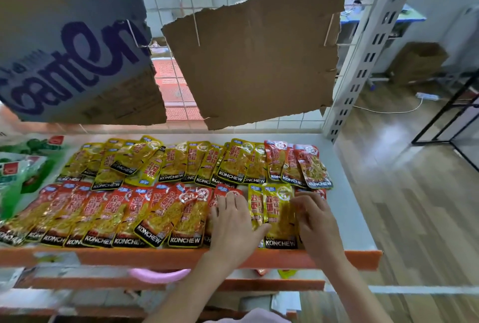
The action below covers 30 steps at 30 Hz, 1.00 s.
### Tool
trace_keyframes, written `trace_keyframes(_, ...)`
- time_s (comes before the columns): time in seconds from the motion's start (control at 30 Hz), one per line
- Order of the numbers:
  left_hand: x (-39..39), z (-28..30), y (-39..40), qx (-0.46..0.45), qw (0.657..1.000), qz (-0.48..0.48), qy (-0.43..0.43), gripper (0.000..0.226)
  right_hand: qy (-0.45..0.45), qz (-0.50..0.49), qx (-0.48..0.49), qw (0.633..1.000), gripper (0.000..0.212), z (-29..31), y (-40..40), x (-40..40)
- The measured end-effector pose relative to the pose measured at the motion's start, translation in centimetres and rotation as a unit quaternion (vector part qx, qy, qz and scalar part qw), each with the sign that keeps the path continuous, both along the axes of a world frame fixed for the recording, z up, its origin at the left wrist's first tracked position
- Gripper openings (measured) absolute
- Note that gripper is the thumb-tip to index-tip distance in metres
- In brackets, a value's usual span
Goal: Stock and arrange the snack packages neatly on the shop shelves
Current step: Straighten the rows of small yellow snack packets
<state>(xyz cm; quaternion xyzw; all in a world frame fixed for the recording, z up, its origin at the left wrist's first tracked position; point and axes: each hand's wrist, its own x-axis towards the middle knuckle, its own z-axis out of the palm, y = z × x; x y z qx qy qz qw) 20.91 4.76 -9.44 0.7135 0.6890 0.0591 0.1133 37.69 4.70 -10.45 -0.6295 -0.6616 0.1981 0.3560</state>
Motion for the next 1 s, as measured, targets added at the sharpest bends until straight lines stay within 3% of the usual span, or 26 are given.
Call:
trace_keyframes(0.07, 0.2, 0.3, -0.4, 0.002, 0.991, -0.014, -0.135, 0.041, -0.049, 0.009, 0.012, 0.999, 0.021, -0.3, -0.2, 0.4)
trace_keyframes(0.17, 0.5, 0.9, -0.7, -0.018, 0.955, -0.011, -0.297, 0.035, -0.077, 0.004, 0.025, 0.997, 0.015, -0.5, -0.3, 0.0)
trace_keyframes(0.3, -0.5, 2.7, 1.2, 0.081, 0.922, 0.032, -0.378, 0.030, -0.096, 0.008, 0.037, 0.995, 0.018, -0.8, -0.2, 0.0)
trace_keyframes(0.4, -1.8, 4.4, 4.3, 0.085, 0.905, 0.060, -0.412, 0.031, -0.122, 0.021, 0.037, 0.992, 0.021, -1.0, -0.3, 0.1)
trace_keyframes(0.5, -2.8, 5.2, 7.8, 0.035, 0.918, 0.095, -0.384, 0.043, -0.123, 0.018, 0.032, 0.992, 0.017, -1.2, -0.3, 0.1)
trace_keyframes(0.57, -3.2, 4.9, 8.7, 0.037, 0.961, 0.095, -0.259, 0.059, -0.106, 0.007, 0.037, 0.994, 0.018, -1.2, -0.3, 0.0)
trace_keyframes(0.63, -3.0, 4.3, 8.3, 0.091, 0.981, 0.059, -0.161, 0.057, -0.074, -0.027, 0.062, 0.995, 0.019, -1.0, -0.5, -0.2)
trace_keyframes(0.73, -1.4, 2.9, 6.1, 0.115, 0.974, -0.075, -0.183, 0.035, -0.025, -0.144, 0.097, 0.984, 0.026, -0.8, -0.6, -0.4)
trace_keyframes(0.8, -0.2, 1.8, 4.4, 0.096, 0.965, -0.166, -0.179, 0.029, 0.029, -0.199, 0.069, 0.977, 0.030, -0.7, -0.4, -0.4)
trace_keyframes(1.0, 2.2, 0.0, 1.4, 0.047, 0.944, -0.287, -0.155, 0.056, 0.100, -0.104, 0.025, 0.989, 0.032, -0.2, -0.7, 0.0)
